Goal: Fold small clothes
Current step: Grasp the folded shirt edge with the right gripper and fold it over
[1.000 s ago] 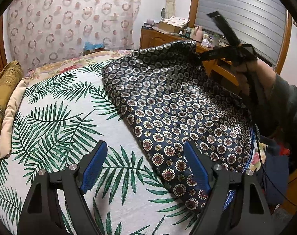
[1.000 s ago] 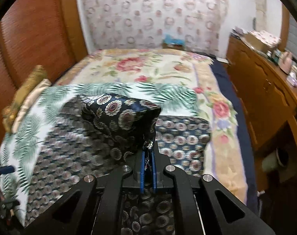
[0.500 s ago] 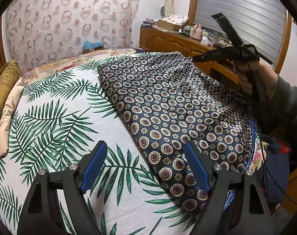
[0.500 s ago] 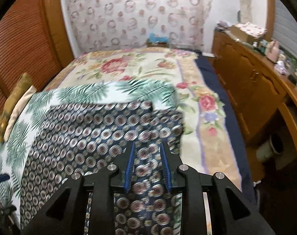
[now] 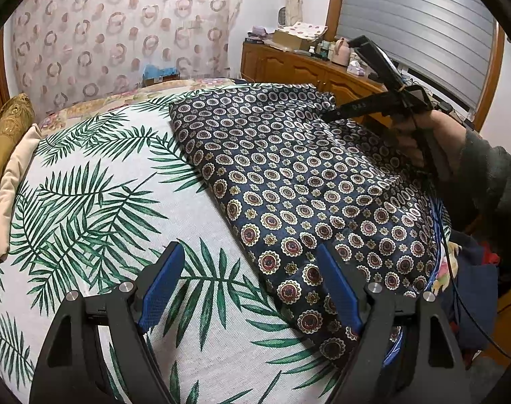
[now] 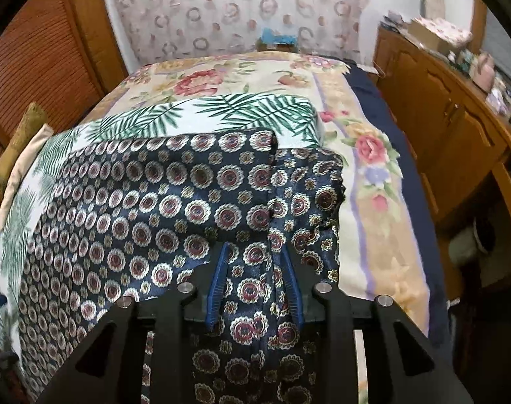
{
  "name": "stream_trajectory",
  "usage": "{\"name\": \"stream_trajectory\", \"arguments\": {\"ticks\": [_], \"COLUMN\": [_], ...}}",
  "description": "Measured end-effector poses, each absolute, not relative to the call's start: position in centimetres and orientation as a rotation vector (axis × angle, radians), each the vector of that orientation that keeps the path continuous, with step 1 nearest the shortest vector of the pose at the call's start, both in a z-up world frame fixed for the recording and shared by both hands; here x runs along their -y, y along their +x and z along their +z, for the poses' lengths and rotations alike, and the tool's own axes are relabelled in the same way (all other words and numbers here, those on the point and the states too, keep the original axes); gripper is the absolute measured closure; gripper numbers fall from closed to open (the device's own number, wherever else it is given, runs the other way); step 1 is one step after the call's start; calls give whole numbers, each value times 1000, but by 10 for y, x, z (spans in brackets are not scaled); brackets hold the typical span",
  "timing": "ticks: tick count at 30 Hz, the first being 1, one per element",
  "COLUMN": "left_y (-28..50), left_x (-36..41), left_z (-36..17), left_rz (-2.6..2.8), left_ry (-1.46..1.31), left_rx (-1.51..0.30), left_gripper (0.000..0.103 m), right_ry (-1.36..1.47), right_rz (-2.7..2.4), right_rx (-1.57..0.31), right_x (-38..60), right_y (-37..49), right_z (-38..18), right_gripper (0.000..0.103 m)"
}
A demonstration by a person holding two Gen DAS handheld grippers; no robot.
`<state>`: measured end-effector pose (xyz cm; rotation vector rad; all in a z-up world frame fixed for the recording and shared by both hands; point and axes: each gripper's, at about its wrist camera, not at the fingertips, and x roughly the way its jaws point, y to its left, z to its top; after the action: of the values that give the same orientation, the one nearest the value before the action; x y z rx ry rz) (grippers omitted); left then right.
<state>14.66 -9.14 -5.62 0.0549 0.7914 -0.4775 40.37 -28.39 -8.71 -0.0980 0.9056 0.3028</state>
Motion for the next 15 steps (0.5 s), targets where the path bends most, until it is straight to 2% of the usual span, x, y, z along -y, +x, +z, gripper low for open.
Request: {"name": "stream_trajectory", "arguments": {"ticks": [3,10,15], "left_y": [145,145,145], "left_x": [92,91,92], "left_z": [-55,-53,-53], "left_rz": [-478,-477,-479], "left_ry": [55,52,52], "left_rx": [-788,-782,-782], "left_gripper": [21,21,21], "right_ry": [-128,-95,-110], "right_rz": [345,333,244], "right_rx": [-897,-775,-804], "right_x": [289,314,323], "right_y": [389,364,369], "right_z": [-78,-53,-59], "right_gripper": [100,101,101]}}
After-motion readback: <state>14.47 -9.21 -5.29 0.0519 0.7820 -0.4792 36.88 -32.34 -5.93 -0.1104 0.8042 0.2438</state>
